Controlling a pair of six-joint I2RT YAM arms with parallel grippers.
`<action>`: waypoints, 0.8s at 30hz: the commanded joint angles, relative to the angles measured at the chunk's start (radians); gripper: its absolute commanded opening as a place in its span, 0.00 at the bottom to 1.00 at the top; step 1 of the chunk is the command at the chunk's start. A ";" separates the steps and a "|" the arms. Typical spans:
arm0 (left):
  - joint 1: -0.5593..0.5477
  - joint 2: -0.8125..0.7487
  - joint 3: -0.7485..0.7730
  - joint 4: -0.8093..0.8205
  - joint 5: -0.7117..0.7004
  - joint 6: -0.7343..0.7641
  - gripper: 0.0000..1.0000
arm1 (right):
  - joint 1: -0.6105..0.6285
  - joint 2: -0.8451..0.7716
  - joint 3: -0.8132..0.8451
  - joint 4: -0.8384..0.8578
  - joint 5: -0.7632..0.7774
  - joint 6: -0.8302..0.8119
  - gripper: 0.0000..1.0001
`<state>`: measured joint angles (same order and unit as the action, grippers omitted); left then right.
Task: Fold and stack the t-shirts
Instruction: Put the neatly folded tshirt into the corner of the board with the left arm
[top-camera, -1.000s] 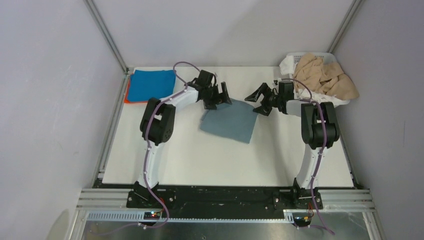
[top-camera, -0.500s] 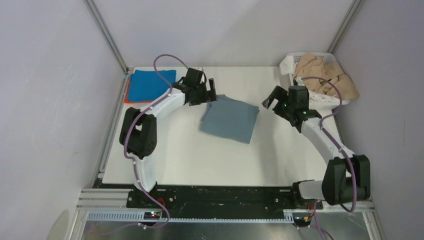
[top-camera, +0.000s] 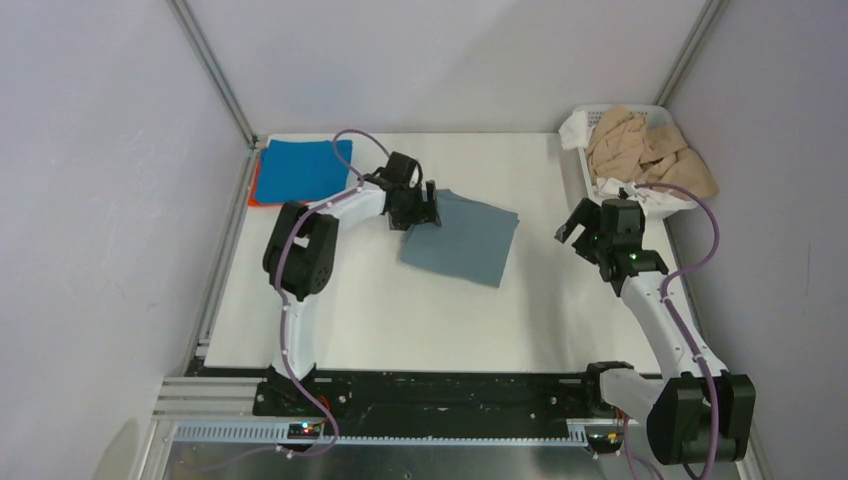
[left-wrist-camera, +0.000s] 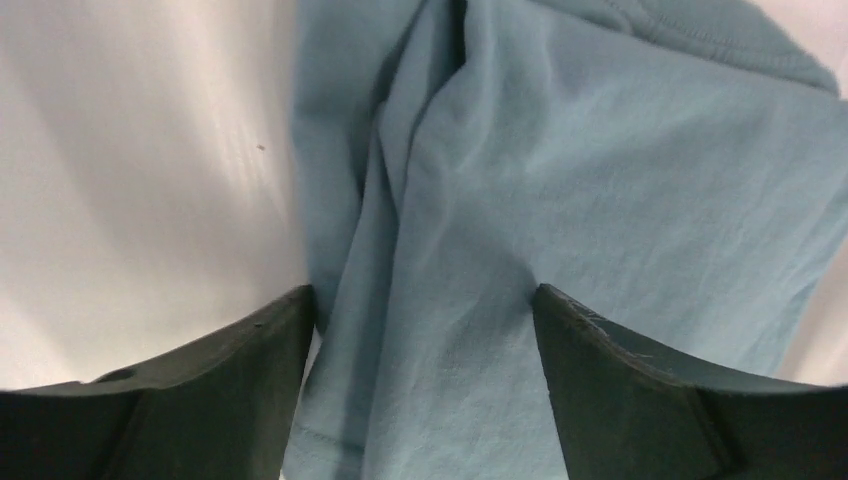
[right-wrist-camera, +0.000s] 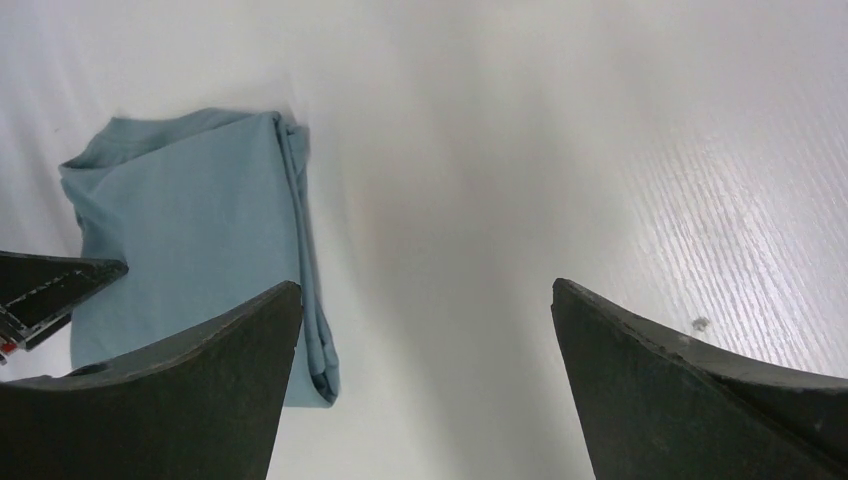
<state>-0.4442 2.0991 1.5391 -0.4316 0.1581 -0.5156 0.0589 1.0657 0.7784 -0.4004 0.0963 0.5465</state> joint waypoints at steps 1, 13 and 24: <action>-0.060 0.038 0.020 -0.009 0.012 0.019 0.76 | -0.016 -0.013 -0.027 0.012 -0.001 -0.017 0.99; -0.113 -0.004 0.082 -0.085 -0.444 0.109 0.00 | -0.018 -0.020 -0.036 0.002 0.028 -0.038 1.00; -0.051 0.059 0.380 -0.080 -0.690 0.463 0.00 | 0.020 -0.005 -0.044 0.041 0.027 -0.054 0.99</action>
<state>-0.5301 2.1277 1.7699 -0.5480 -0.3954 -0.2527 0.0593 1.0634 0.7334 -0.3969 0.0986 0.5159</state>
